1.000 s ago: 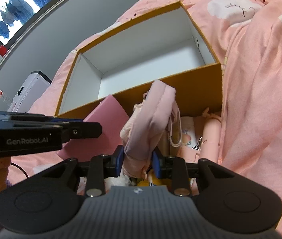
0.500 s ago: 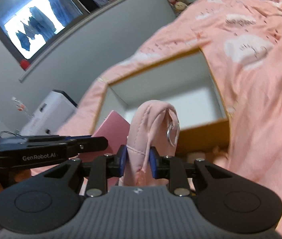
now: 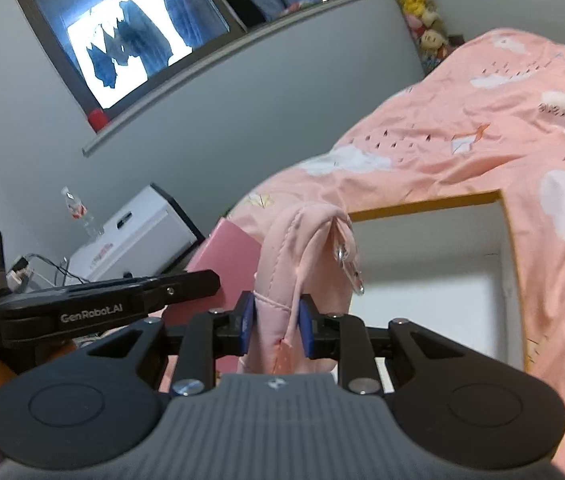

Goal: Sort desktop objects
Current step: 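Lift and carry the pink phone and pink pouch over the orange box with both tools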

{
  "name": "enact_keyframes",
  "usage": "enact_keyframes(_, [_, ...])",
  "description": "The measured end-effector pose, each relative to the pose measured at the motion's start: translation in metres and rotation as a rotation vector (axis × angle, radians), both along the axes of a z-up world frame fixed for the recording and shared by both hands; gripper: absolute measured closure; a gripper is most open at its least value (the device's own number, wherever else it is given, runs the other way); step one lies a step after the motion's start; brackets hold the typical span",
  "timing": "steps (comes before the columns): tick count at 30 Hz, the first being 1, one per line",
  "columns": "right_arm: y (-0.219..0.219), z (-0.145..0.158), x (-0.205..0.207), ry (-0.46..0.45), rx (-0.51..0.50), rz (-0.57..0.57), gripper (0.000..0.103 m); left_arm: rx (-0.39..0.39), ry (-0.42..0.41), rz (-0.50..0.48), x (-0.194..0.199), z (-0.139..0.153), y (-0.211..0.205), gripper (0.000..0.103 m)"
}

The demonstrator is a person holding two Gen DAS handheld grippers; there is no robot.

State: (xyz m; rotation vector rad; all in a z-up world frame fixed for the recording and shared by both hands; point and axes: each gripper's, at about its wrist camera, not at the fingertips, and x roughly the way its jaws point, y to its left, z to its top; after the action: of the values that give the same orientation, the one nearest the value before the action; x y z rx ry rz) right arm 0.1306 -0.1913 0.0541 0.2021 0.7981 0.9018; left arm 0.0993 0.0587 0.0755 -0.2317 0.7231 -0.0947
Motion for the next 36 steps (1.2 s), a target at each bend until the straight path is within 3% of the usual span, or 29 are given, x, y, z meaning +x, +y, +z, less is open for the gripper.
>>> enact_keyframes(8, [0.041,-0.065,0.04,0.194,-0.07,0.061,0.078,-0.002,0.134,0.065,0.024,-0.064,0.013,0.084])
enact_keyframes(12, [0.052,-0.085,0.047,0.246,-0.067,0.077,0.078,0.041,0.19,0.091,0.028,-0.083,0.014,0.084])
enact_keyframes(22, [0.075,-0.117,0.051,0.293,-0.09,0.108,0.078,0.096,0.249,0.12,0.033,-0.1,0.011,0.084])
enact_keyframes(29, [0.076,-0.126,0.051,0.318,-0.077,0.118,0.078,0.133,0.31,0.089,0.038,-0.106,0.012,0.084])
enact_keyframes(36, [0.078,-0.125,0.048,0.302,-0.077,0.118,0.078,0.086,0.311,0.073,0.033,-0.103,0.021,0.083])
